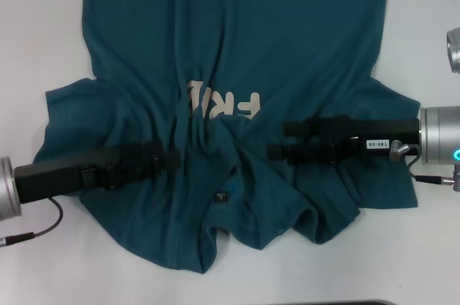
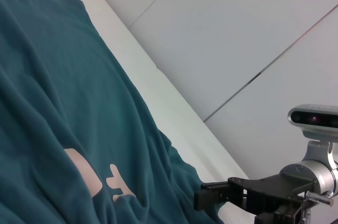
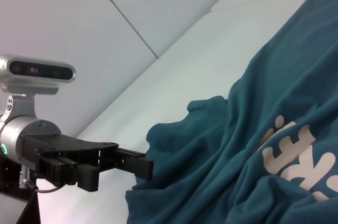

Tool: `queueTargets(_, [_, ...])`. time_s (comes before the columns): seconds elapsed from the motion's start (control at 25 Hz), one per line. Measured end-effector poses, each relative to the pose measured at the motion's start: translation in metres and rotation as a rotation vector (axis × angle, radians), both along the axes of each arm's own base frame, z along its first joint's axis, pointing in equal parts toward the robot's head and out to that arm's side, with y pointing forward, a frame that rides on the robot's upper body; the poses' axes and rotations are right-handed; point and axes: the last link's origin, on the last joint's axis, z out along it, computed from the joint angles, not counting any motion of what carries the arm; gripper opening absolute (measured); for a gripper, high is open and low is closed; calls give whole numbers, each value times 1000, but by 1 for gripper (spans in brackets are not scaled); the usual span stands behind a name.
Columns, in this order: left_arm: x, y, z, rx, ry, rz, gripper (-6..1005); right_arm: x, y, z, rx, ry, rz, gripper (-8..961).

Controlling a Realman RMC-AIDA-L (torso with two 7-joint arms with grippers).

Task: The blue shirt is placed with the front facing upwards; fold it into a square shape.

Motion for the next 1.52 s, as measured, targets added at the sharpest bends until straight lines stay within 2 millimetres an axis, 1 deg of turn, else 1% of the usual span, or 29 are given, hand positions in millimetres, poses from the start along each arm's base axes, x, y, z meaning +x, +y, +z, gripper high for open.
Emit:
queueTargets(0.2, [0,0,0,1,0,1,761,4,0,4,15,22,-50,942])
queueTargets(0.36, [0,0,0,2,-1,2,761,6,-1,8,45,88,-122,941])
queueTargets(0.48, [0,0,0,3,0,3,760,4,-1,10,78,169,-151,941])
queueTargets(0.56, [0,1,0,4,1,3,760,1,0,12,79,189,-139,941])
queueTargets(0.76, [0,1,0,4,2,3,760,-6,3,13,6,145,-90,942])
queueTargets(1.04, [0,3,1,-3,-5,20,761,-6,3,11,-36,97,-73,942])
queueTargets(1.12, [0,8,6,-10,-22,63,761,-6,3,11,-39,97,-77,942])
queueTargets(1.24, [0,17,16,-49,-61,172,760,-5,3,12,-46,97,-92,941])
queueTargets(1.36, [-3,26,29,-77,-126,321,760,-4,5,16,-47,94,-102,941])
queueTargets(1.52, [-10,31,48,-56,-206,444,759,-5,7,18,-43,91,-103,941])
